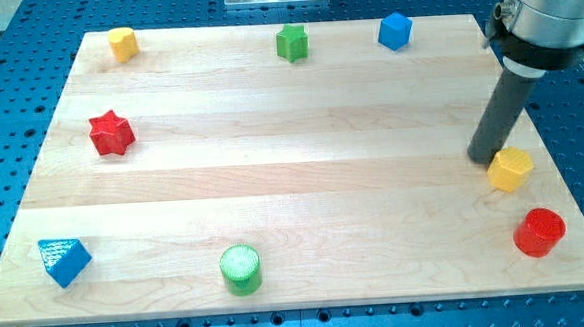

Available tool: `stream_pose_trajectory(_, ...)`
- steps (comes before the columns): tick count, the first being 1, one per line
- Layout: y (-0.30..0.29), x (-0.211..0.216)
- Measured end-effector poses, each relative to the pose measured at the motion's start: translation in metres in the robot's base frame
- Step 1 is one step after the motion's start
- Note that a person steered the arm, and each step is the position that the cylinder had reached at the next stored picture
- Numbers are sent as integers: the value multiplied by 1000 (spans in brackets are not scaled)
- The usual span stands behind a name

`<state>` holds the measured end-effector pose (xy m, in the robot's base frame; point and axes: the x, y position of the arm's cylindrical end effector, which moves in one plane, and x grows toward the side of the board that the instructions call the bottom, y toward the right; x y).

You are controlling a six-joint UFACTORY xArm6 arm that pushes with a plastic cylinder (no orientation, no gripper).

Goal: Place the cube above the hexagon

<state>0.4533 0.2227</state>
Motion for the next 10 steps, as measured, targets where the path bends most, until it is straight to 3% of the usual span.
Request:
stream_pose_trajectory(2,1,-174)
stream_pose_trajectory(4,-54,-220)
stream_pose_trajectory(6,-49,-262)
stream_pose_trajectory(7,-53,-262)
stream_pose_trajectory(8,-103,-259)
stream_pose_trajectory(9,-194,-204)
stream_pose_trajectory(10,-221,-134)
